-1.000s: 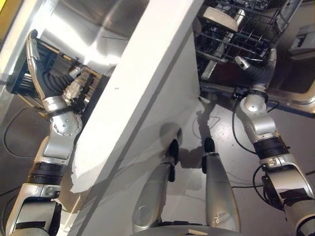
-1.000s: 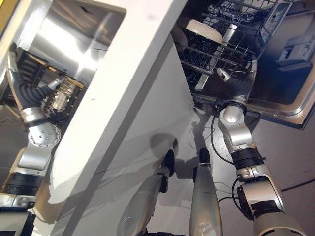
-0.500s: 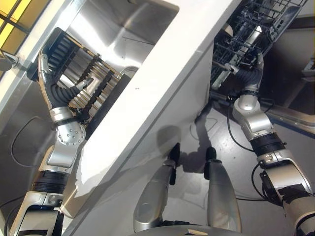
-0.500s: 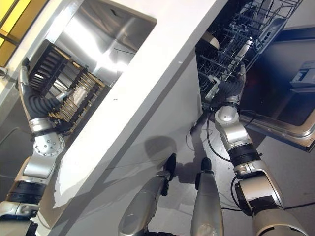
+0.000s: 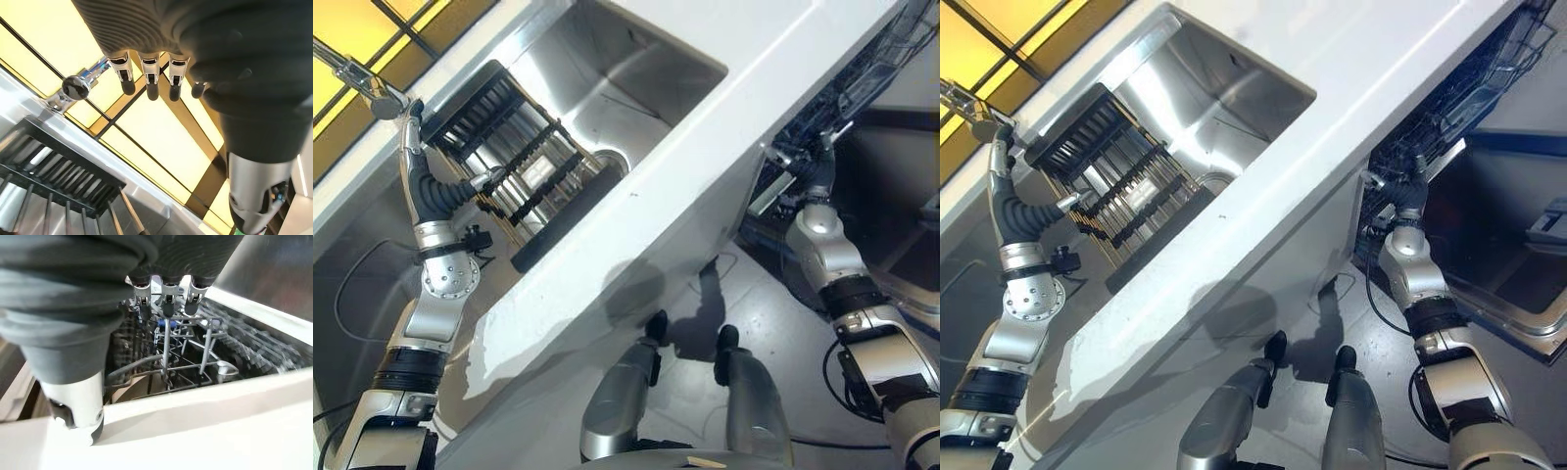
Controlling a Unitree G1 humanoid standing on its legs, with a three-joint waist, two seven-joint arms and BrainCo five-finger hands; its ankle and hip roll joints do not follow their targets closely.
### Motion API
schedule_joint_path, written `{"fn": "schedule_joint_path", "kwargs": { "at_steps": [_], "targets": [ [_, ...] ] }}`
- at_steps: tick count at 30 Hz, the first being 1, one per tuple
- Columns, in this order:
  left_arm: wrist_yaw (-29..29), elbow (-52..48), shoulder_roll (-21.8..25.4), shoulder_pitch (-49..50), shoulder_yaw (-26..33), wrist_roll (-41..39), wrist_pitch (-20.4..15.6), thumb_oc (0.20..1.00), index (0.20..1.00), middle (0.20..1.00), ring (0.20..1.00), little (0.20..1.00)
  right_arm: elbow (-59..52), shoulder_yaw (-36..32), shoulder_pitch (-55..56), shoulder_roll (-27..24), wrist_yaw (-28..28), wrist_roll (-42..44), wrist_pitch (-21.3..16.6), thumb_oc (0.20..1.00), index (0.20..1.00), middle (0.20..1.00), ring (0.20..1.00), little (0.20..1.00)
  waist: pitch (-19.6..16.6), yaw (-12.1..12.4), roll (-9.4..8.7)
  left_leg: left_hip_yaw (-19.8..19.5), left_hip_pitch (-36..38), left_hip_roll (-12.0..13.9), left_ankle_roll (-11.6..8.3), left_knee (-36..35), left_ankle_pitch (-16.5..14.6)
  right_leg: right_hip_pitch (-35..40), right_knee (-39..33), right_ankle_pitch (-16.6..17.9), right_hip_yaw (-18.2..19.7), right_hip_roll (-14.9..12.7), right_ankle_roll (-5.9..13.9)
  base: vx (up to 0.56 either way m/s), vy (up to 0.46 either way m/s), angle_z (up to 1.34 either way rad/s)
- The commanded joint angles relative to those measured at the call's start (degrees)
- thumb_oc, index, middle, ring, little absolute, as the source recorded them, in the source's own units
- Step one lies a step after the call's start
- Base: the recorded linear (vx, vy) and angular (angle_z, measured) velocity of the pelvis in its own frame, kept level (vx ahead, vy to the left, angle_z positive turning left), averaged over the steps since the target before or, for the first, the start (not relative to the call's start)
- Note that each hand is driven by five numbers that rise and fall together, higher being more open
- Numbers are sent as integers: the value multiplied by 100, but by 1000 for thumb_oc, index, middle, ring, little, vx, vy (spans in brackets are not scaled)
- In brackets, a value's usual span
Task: Pick up plates and place into dishwasher.
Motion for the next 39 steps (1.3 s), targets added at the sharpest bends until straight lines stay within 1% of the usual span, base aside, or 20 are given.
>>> {"fn": "schedule_joint_path", "kwargs": {
  "at_steps": [1, 5, 9, 13, 16, 18, 24, 27, 29, 30, 31, 33, 36, 39],
  "targets": [
    [-198, 32, 738, 191, 5, -209, -404, 1000, 1000, 1000, 1000, 1000, -942, 1168, -1158, 1570, 1477, -107, -1141, 1000, 1000, 1000, 1000, 1000, -1004, 750, -695, -83, 80, -757, 784, -21, -299, 697, -1096, 642, 590, -501, 589, 86, -27, -1],
    [-521, 66, 751, 316, 41, -220, -531, 1000, 1000, 1000, 1000, 1000, -848, 1118, -967, 1533, 1343, -35, -1146, 1000, 1000, 1000, 1000, 1000, -1200, 751, -784, -108, 312, -711, 801, -110, -359, 940, -1241, 681, 603, -517, 627, 53, -13, 1],
    [-686, 104, 739, 350, 20, -261, -588, 1000, 1000, 1000, 1000, 1000, -836, 963, -635, 1467, 1112, -54, -1198, 1000, 1000, 1000, 1000, 1000, -1303, 644, -822, -86, 511, -648, 824, -323, -351, 1046, -1376, 772, 709, -514, 663, -13, 2, -1],
    [-689, 106, 746, 219, -69, -323, -522, 1000, 1000, 1000, 1000, 1000, -856, 731, -382, 1304, 803, -242, -1097, 1000, 1000, 1000, 1000, 1000, -1272, 451, -815, 21, 548, -603, 850, -431, -341, 953, -1390, 871, 866, -542, 690, -132, 38, 2],
    [-605, 93, 653, 235, -79, -262, -451, 1000, 1000, 1000, 1000, 1000, -967, 529, -52, 1195, 604, -386, -1053, 1000, 1000, 1000, 1000, 1000, -1258, 275, -807, 117, 585, -574, 863, -474, -344, 882, -1366, 915, 1003, -544, 700, -111, 76, -7],
    [-547, 68, 603, 260, -65, -230, -383, 1000, 1000, 1000, 1000, 1000, -1133, 383, 264, 1162, 329, -633, -942, 1000, 1000, 1000, 1000, 1000, -1264, 161, -811, 200, 624, -558, 882, -530, -346, 838, -1356, 981, 1115, -555, 715, -101, 77, -18],
    [-351, -149, 317, 579, 97, 24, -215, 1000, 1000, 1000, 1000, 1000, -1447, -105, 1259, 1108, -423, -1086, -528, 1000, 1000, 1000, 1000, 1000, -1322, -182, -820, 413, 791, -551, 950, -654, -400, 760, -1340, 1119, 1453, -541, 754, -66, 87, -31],
    [-337, -270, 238, 719, 162, 83, -145, 1000, 1000, 1000, 1000, 1000, -1604, -279, 1612, 1127, -575, -1241, -478, 1000, 1000, 1000, 1000, 1000, -1355, -290, -829, 490, 844, -551, 978, -654, -447, 730, -1292, 1157, 1575, -528, 768, -36, 60, -31],
    [-406, -351, 127, 874, 225, 142, -134, 1000, 1000, 1000, 1000, 1000, -1768, -428, 1992, 1128, -856, -1378, -444, 1000, 1000, 1000, 1000, 1000, -1387, -419, -835, 562, 923, -568, 1000, -633, -495, 714, -1217, 1208, 1687, -518, 785, 0, 65, -31],
    [-432, -397, 91, 944, 266, 171, -110, 1000, 1000, 1000, 1000, 1000, -1861, -502, 2132, 1136, -878, -1388, -409, 1000, 1000, 1000, 1000, 1000, -1410, -451, -837, 590, 958, -567, 1006, -647, -504, 718, -1214, 1229, 1726, -509, 791, 7, 51, -20],
    [-468, -433, 52, 1003, 301, 190, -120, 1000, 1000, 1000, 1000, 1000, -1923, -593, 2254, 1141, -971, -1389, -381, 1000, 1000, 1000, 1000, 1000, -1430, -492, -840, 612, 989, -570, 1008, -661, -515, 724, -1219, 1254, 1764, -504, 797, 2, 33, -25],
    [-485, -423, -26, 1117, 346, 238, -185, 1000, 1000, 1000, 1000, 1000, -1989, -758, 2544, 1187, -1202, -1387, -449, 1000, 1000, 1000, 1000, 1000, -1466, -587, -826, 662, 1072, -568, 1013, -709, -538, 745, -1232, 1307, 1856, -490, 805, 4, 55, -36],
    [-491, -456, -161, 1313, 402, 285, -255, 1000, 1000, 1000, 1000, 1000, -2205, -932, 3014, 1333, -1582, -1511, -436, 1000, 1000, 1000, 1000, 1000, -1493, -769, -771, 777, 1171, -540, 1030, -759, -567, 697, -1113, 1338, 1983, -406, 816, -8, 78, -47],
    [-514, -491, -277, 1544, 517, 288, -288, 1000, 1000, 1000, 1000, 1000, -2249, -1117, 3385, 1467, -1771, -1448, -342, 1000, 1000, 1000, 1000, 1000, -1516, -889, -725, 961, 1286, -516, 1032, -820, -580, 667, -1009, 1357, 1900, -396, 829, 9, 86, -40]
  ]
}}
